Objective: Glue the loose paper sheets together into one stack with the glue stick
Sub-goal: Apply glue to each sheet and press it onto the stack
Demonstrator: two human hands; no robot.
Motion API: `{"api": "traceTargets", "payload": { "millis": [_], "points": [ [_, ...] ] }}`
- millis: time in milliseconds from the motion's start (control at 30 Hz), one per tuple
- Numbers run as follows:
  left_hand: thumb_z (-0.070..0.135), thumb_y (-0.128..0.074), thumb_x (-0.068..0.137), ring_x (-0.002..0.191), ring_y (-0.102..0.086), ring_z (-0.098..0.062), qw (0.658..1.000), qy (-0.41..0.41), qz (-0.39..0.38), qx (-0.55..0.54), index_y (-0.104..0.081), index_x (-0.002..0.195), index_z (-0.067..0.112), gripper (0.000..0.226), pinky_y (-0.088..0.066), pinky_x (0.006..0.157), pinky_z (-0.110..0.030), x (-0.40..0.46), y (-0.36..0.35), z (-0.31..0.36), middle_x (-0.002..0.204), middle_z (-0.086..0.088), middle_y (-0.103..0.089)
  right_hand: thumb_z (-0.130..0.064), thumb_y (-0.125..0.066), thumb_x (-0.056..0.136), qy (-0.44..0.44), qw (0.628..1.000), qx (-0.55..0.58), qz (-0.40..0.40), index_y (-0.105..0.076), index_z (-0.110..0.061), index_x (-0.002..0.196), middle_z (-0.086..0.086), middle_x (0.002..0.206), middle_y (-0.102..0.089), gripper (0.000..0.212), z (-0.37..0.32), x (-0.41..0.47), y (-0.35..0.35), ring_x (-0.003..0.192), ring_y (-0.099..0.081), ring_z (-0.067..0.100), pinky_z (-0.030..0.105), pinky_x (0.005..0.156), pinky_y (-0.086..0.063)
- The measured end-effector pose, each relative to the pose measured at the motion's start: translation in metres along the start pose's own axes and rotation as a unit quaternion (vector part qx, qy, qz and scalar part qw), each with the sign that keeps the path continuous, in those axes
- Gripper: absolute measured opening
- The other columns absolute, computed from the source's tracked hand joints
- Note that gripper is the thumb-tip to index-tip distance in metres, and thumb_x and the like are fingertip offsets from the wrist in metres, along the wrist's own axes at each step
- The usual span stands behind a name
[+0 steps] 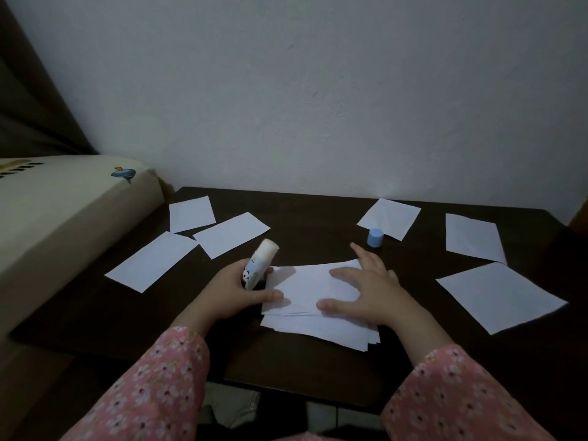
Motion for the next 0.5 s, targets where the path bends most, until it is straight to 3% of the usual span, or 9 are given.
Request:
{"api": "traceTargets", "payload": {
  "millis": [100, 233, 367, 500],
  "points": [
    [0.039, -0.076, 0.076, 0.092, -0.058, -0.006, 0.989, 0.018, 0.145, 0.017, -0.059, 0.109, 0.025, 0.039, -0.047, 0.071, -0.022, 0.017, 0.017, -0.007, 0.101, 0.01, -0.062, -0.063, -0.057, 0.082, 0.013, 0.993, 0.028, 0.113, -0.046, -0.043, 0.134, -0.009, 0.156, -0.019, 0.057, -0.015, 0.013, 0.011, 0.143, -0.014, 0.014, 0.045, 0.114, -0.017],
    [0.044, -0.066, 0.084, 0.097, -0.057, -0.021, 0.947, 0.131, 0.277, 0.1, -0.053, 0.121, 0.015, 0.049, -0.051, 0.087, -0.041, 0.045, 0.048, -0.026, 0.108, -0.005, -0.06, -0.049, -0.06, 0.088, 0.047, 0.995, 0.055, 0.074, -0.047, -0.038, 0.134, -0.013, 0.144, -0.039, 0.049, -0.043, 0.04, 0.007, 0.132, -0.035, 0.011, 0.035, 0.106, -0.032],
    [0.043, -0.063, 0.086, 0.103, -0.058, -0.026, 0.923, 0.153, 0.307, 0.173, -0.054, 0.122, 0.013, 0.048, -0.047, 0.093, -0.046, 0.069, 0.065, -0.035, 0.112, -0.009, -0.063, -0.057, -0.056, 0.086, 0.077, 0.997, -0.009, -0.002, -0.039, -0.038, 0.143, -0.013, 0.153, -0.027, 0.062, -0.054, 0.065, -0.015, 0.141, -0.021, 0.011, 0.044, 0.114, -0.017],
    [0.038, -0.063, 0.089, 0.102, -0.059, -0.026, 0.915, 0.154, 0.304, 0.218, -0.055, 0.123, 0.014, 0.042, -0.043, 0.096, -0.044, 0.085, 0.07, -0.039, 0.11, -0.01, -0.064, -0.062, -0.044, 0.091, 0.102, 0.994, -0.031, -0.002, -0.028, -0.04, 0.147, -0.016, 0.156, -0.015, 0.062, -0.05, 0.069, -0.034, 0.145, -0.003, 0.009, 0.049, 0.116, -0.001]
  ]
}}
Point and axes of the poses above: each hand's wrist, its own x-axis towards the middle knuckle, its own y-axis out of the back of the hand, z = x × y, the point moved 5 cm from there along x, towards the middle knuckle
